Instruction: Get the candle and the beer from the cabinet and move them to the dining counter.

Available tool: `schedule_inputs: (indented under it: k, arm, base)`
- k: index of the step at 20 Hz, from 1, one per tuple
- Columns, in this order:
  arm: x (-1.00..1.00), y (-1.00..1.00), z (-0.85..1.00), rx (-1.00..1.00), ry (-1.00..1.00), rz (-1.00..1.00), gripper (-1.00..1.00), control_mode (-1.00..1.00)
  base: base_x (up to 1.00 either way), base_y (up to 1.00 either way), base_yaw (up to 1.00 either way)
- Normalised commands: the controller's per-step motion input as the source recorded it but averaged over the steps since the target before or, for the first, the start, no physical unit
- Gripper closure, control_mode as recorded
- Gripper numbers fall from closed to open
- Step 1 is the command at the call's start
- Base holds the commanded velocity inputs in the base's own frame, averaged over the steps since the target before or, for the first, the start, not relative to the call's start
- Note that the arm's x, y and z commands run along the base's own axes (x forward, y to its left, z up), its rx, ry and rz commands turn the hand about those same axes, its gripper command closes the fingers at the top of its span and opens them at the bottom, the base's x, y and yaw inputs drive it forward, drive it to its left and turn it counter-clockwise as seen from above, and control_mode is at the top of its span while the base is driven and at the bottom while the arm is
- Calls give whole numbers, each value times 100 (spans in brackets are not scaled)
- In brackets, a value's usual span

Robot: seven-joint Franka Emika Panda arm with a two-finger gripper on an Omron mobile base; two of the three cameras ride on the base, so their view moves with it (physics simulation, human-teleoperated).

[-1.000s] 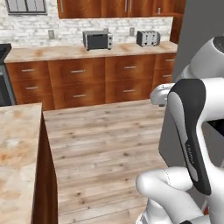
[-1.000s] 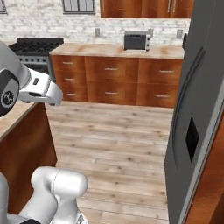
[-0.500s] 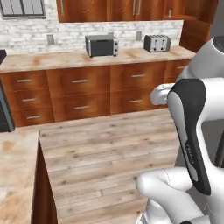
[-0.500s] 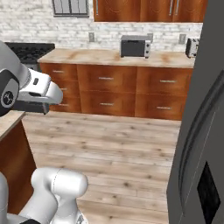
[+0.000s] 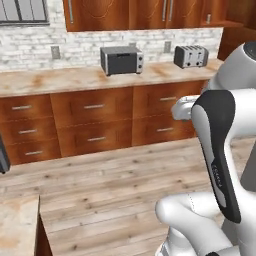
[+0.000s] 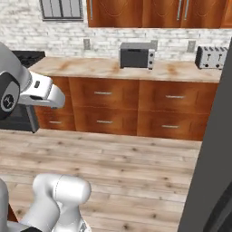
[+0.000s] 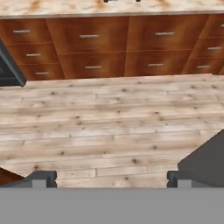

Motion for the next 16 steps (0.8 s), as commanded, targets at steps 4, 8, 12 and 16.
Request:
schedule_inputs:
  k: [4,8,12,16]
  arm:
    - [0,0,0,0,0,0,-100,100]
    - [0,0,0,0,0,0,-100,100]
    - [0,0,0,0,0,0,-100,100]
    - [0,0,0,0,0,0,-100,100]
  base:
    - [100,0,0]
    - [100,0,0]
    - [100,0,0]
    - [100,0,0]
